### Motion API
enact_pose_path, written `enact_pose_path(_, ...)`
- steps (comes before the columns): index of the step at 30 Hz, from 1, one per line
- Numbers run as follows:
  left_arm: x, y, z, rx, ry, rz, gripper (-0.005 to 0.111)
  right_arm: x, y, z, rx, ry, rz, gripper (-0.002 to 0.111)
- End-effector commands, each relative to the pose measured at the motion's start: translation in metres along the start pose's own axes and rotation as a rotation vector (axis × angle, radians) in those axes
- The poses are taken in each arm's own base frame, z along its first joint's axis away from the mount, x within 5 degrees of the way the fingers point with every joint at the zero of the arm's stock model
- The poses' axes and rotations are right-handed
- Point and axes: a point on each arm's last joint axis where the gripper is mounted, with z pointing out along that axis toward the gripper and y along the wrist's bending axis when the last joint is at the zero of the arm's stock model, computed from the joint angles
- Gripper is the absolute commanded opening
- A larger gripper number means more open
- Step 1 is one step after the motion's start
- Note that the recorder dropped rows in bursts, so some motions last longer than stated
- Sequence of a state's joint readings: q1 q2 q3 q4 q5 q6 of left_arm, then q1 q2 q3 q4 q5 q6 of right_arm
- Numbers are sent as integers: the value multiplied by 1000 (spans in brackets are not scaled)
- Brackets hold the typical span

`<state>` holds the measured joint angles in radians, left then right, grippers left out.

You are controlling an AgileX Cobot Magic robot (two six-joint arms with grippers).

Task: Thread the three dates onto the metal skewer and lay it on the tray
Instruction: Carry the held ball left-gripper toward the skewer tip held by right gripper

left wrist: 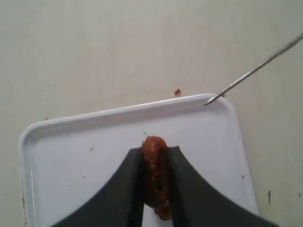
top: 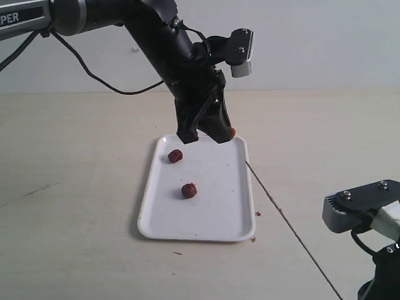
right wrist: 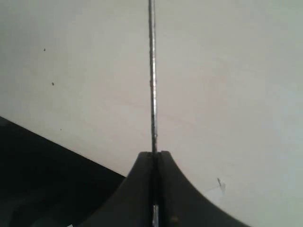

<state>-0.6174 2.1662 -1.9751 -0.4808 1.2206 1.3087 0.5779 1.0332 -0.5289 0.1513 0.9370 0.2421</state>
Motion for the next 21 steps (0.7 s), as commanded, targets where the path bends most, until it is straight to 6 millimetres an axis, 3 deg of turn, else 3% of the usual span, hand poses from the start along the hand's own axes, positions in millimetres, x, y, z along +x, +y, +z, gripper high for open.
enact_pose_path(1, 1, 4, -13, -11, -91, 23, 19, -2, -2, 1, 15, -23, -40, 0)
enact_pose_path(9, 14, 15, -30, -32, -197, -32, 19, -9, -11, 4, 130, -39, -152, 0)
enact_pose_path(15, 22, 20, -36, -40, -240, -79, 19, -32, -22, -2, 340, -17, -253, 0)
enact_pose_path(21, 27, 14, -24, 15, -292, -125, 19, -50, -27, -9, 477, 9, -321, 0)
